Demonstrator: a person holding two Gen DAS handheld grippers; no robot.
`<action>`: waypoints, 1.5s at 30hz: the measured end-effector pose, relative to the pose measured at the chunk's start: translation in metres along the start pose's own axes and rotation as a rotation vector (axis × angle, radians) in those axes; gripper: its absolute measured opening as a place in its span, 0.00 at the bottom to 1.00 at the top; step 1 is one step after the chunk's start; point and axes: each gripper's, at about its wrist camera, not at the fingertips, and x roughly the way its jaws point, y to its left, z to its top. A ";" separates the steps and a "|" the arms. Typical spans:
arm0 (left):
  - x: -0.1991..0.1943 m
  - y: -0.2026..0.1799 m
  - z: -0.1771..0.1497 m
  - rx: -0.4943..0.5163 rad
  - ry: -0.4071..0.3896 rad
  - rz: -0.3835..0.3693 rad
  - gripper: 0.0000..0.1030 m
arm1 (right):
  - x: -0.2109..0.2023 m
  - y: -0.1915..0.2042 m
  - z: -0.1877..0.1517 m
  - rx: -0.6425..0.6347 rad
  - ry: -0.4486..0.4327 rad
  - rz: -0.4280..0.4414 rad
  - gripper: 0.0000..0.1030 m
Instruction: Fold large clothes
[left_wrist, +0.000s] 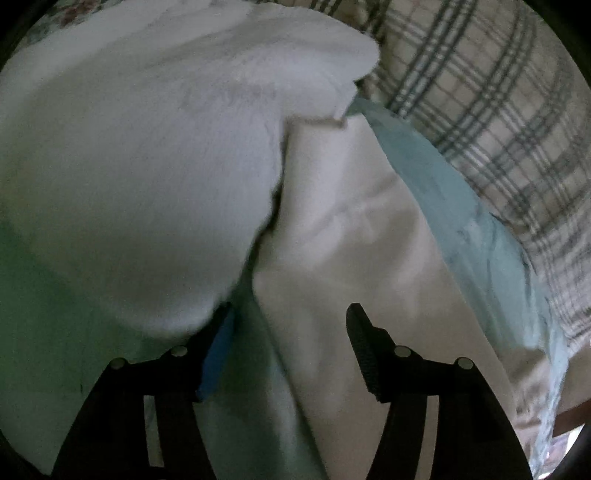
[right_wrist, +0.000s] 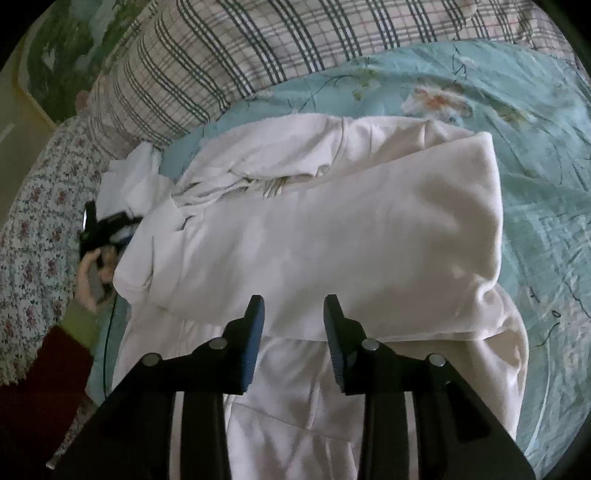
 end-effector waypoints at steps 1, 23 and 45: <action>0.004 0.002 0.005 -0.014 0.002 -0.007 0.54 | 0.002 0.000 0.000 0.000 0.005 -0.003 0.33; -0.174 -0.130 -0.130 0.317 -0.195 -0.446 0.02 | -0.021 -0.004 -0.014 0.029 -0.047 0.019 0.33; -0.082 -0.269 -0.324 0.638 0.193 -0.549 0.05 | -0.071 -0.055 -0.023 0.165 -0.151 -0.035 0.33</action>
